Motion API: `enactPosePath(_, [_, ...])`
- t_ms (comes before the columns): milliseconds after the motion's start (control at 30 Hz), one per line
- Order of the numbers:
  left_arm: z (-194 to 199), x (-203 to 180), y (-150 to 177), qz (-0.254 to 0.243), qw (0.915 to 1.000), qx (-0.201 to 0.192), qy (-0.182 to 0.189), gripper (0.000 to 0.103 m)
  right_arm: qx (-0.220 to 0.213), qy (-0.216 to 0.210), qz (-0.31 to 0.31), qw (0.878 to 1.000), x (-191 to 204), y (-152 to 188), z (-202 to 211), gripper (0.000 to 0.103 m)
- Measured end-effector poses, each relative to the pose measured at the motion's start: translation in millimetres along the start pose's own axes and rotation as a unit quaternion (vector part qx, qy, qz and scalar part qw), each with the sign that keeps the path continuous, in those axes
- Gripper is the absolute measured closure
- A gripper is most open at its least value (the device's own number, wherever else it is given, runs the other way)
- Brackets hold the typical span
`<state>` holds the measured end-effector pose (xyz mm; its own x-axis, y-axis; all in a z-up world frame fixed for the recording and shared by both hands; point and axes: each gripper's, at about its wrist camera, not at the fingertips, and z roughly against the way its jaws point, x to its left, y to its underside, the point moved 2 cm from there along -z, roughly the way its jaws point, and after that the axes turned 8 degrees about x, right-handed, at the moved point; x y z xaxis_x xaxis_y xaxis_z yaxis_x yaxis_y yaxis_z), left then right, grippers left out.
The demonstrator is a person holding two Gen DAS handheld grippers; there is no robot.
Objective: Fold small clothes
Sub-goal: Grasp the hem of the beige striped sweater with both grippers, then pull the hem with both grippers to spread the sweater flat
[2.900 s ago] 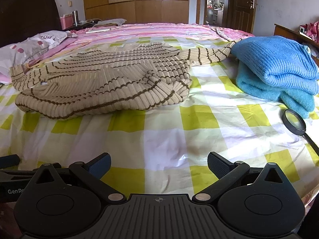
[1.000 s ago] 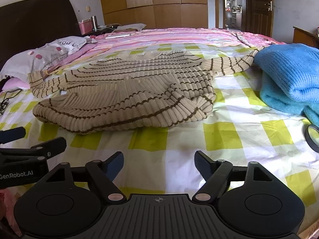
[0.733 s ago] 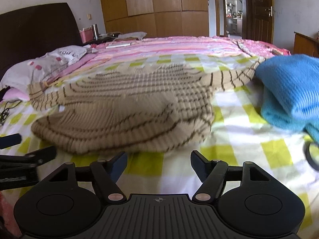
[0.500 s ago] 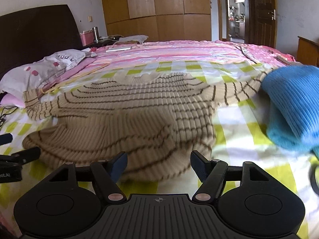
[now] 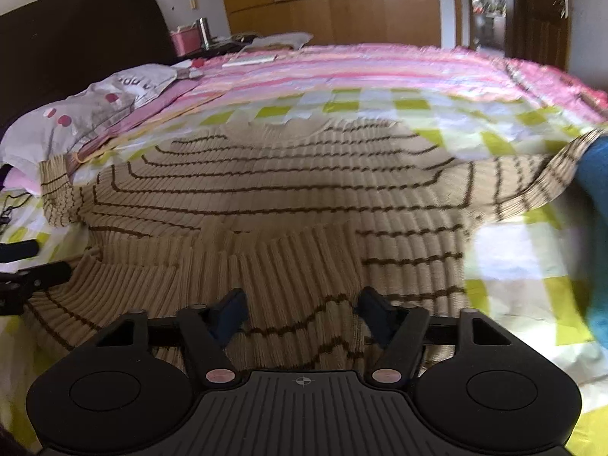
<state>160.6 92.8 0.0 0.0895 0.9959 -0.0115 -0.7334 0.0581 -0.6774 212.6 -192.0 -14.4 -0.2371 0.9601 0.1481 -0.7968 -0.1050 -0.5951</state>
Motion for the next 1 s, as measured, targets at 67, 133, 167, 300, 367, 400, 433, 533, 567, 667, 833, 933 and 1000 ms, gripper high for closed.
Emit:
enactPosePath(67, [-8, 6, -2, 0.006, 0.9997, 0.021, 0.006, 0.034, 0.012, -0.022, -0.011, 1.000, -3, 0, -2, 0.052])
enactPosePath(133, [-12, 10, -3, 0.011, 0.9992, 0.034, 0.016, 0.044, 0.016, -0.034, -0.011, 0.999, -4, -1, -2, 0.062])
enactPosePath(167, [-12, 12, -3, 0.013, 0.9990, 0.037, 0.021, 0.048, 0.018, -0.034, -0.006, 0.999, -4, -1, -1, 0.065])
enactPosePath(300, [-11, 17, 1, -0.002, 0.9989, 0.044, 0.015, 0.061, 0.029, -0.049, 0.010, 0.998, 0, 0, 3, 0.082])
enactPosePath(367, [-14, 18, 3, -0.013, 0.9982, 0.056, 0.014, 0.085, 0.026, -0.050, 0.015, 0.998, 2, 0, 7, 0.090])
enactPosePath(400, [-15, 19, 4, -0.015, 0.9978, 0.061, 0.022, 0.087, 0.024, -0.052, 0.014, 0.998, 3, 0, 10, 0.094])
enactPosePath(433, [-15, 19, 5, -0.015, 0.9977, 0.061, 0.028, 0.087, 0.021, -0.058, 0.013, 0.998, 3, 0, 13, 0.094])
enactPosePath(533, [-7, 15, 5, -0.024, 0.9976, 0.053, 0.037, 0.090, 0.010, -0.074, 0.008, 0.997, 5, 0, 25, 0.095])
enactPosePath(567, [-3, 14, 6, -0.016, 0.9971, 0.052, 0.053, 0.090, 0.007, -0.080, 0.009, 0.997, 6, 1, 31, 0.095])
enactPosePath(667, [21, 12, 12, -0.009, 0.9941, 0.047, 0.097, 0.090, 0.005, -0.096, 0.038, 0.995, 12, 14, 59, 0.096])
enactPosePath(833, [73, 12, 44, -0.022, 0.9909, 0.040, 0.127, 0.090, 0.029, -0.123, 0.117, 0.985, 19, 58, 111, 0.096])
enactPosePath(933, [90, 6, 66, -0.027, 0.9895, 0.046, 0.134, 0.090, 0.062, -0.103, 0.159, 0.980, 23, 85, 122, 0.091])
enactPosePath(1000, [97, -1, 76, -0.032, 0.9894, 0.050, 0.132, 0.090, 0.087, -0.086, 0.182, 0.976, 28, 100, 122, 0.090])
